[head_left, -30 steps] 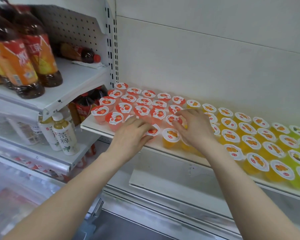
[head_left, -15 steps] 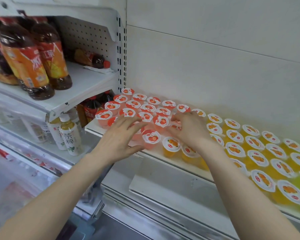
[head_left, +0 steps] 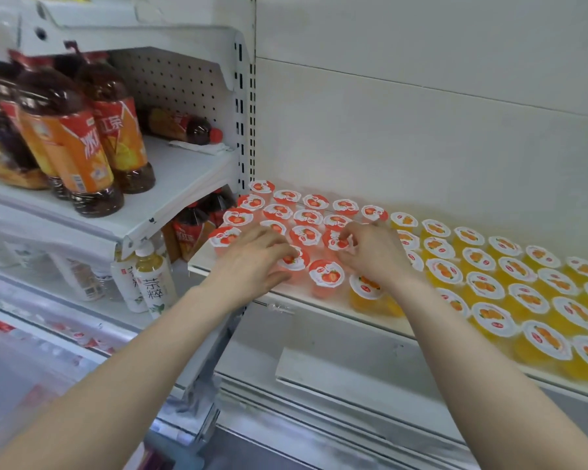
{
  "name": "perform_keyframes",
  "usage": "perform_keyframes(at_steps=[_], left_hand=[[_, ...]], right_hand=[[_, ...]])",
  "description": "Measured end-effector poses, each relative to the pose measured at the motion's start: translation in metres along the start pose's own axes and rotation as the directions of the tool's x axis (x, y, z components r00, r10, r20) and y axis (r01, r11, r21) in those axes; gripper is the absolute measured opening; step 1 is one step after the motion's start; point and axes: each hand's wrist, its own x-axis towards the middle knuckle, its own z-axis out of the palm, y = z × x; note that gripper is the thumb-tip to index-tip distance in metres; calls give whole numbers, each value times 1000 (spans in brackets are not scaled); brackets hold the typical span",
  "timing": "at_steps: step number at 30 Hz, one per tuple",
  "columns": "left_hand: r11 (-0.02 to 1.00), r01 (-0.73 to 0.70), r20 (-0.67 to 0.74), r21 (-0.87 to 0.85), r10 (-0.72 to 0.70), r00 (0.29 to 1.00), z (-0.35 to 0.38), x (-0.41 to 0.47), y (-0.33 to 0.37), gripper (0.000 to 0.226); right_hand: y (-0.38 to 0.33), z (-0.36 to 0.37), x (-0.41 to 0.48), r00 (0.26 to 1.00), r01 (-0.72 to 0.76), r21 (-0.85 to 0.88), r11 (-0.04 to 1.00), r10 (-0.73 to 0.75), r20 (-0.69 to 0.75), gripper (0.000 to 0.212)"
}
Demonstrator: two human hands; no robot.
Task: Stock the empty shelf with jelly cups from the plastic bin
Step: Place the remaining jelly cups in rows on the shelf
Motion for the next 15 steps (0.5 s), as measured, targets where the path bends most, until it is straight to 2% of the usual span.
perform_keyframes(at_steps=[7,11,15], left_hand=[[999,-4,20,-39,4,1000,-4,-4,-2,34],[998,58,17,-22,-58,998,-9,-11,-9,53],[993,115,-17,-37,-115,993,-13,-21,-24,64]], right_hand=[[-9,-1,3,999,-49,-9,999,49,8,31],[-11,-3,2,998,-60,-19,998,61,19,27],[-14,-6,0,998,-62,-42,997,63,29,35]])
